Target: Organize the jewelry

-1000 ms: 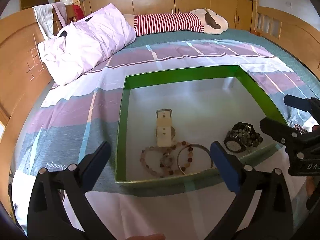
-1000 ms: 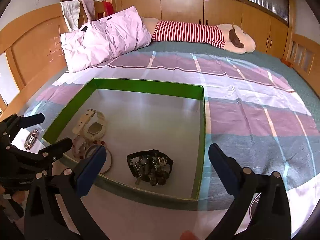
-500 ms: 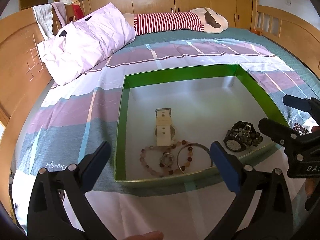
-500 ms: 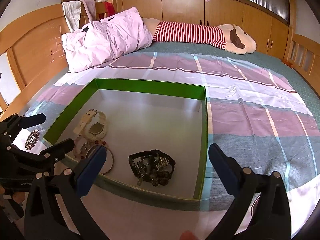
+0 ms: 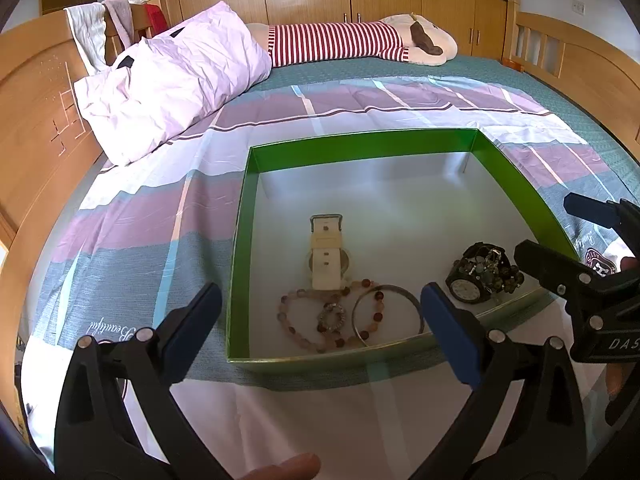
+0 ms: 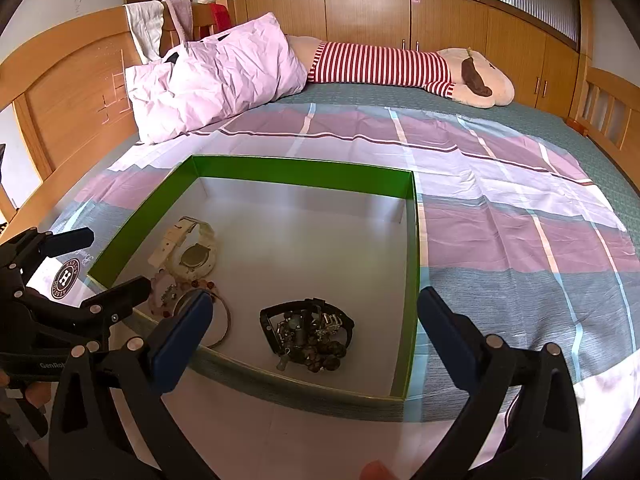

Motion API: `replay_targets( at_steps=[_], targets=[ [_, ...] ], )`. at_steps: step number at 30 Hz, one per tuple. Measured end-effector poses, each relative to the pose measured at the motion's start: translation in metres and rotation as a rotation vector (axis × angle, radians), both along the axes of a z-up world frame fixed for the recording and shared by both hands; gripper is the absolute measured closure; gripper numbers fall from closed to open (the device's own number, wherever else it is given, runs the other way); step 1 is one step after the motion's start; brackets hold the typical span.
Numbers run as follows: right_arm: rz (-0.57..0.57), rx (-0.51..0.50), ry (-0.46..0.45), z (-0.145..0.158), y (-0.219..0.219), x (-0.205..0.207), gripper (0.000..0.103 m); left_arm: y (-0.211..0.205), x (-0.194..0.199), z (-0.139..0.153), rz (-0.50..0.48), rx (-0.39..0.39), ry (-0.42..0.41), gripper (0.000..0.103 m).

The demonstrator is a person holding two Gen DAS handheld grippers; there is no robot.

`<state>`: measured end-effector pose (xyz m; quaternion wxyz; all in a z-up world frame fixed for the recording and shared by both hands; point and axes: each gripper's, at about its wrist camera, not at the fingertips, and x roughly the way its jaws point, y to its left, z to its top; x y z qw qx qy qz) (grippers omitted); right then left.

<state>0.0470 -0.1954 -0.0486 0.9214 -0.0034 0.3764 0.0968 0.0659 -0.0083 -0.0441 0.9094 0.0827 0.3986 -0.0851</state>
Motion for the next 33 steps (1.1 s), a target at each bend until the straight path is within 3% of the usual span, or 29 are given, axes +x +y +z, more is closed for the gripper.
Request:
replay_targets(
  at_steps=[33],
  targets=[
    [0.001, 0.001, 0.001, -0.0015, 0.0015, -0.0004, 0.001, -0.0038, -0.0009, -0.0018, 0.009, 0.003, 0.01, 0.002]
  ],
)
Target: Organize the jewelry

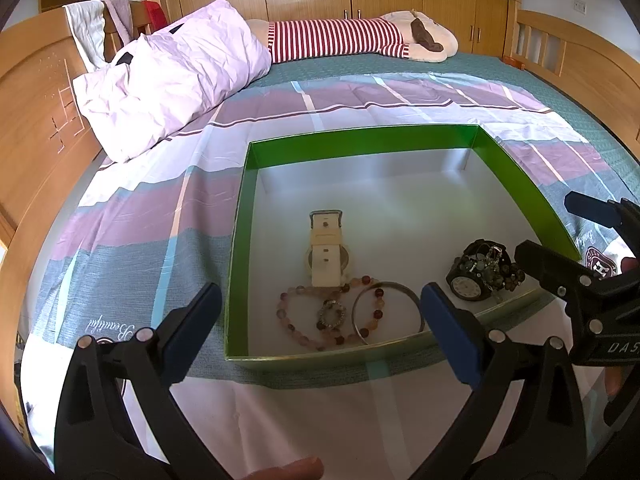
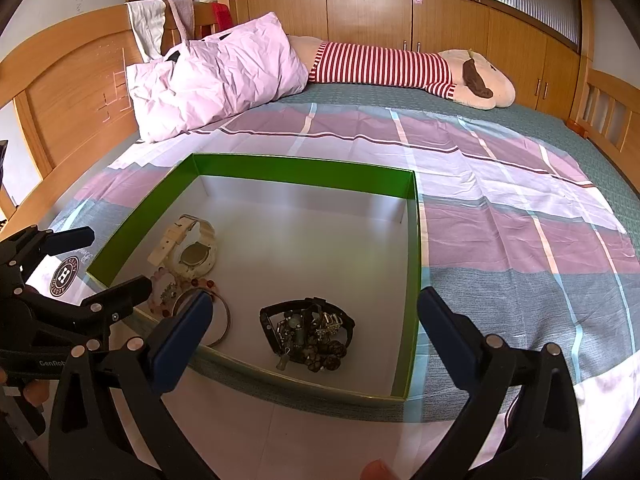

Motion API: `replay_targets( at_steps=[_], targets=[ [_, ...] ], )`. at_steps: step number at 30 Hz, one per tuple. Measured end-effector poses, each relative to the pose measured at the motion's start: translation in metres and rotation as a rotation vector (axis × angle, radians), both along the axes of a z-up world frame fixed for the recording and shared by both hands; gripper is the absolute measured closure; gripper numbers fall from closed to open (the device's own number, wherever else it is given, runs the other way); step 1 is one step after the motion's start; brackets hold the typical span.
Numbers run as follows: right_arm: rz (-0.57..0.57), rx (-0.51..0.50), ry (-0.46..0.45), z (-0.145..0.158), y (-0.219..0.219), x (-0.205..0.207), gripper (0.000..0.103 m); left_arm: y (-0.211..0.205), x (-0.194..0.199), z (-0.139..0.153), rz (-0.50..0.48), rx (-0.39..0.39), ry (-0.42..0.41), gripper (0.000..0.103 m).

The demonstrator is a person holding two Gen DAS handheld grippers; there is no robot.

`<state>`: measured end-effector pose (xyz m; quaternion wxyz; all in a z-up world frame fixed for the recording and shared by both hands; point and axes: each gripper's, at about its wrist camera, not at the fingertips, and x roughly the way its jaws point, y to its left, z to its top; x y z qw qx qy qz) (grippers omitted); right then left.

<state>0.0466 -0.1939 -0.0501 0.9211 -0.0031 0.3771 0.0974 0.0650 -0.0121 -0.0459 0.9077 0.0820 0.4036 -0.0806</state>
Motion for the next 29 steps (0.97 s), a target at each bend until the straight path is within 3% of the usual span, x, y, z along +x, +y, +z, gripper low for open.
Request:
replay_targets(
  at_steps=[19, 29],
  targets=[
    [0.002, -0.003, -0.001, -0.0001, 0.0003, 0.0001, 0.001, 0.0008, -0.0011, -0.001, 0.015, -0.03, 0.009, 0.002],
    [0.015, -0.008, 0.0, -0.002, -0.0013, 0.0025, 0.001, -0.0053, -0.0017, -0.002, 0.003, -0.006, 0.012, 0.002]
  ],
)
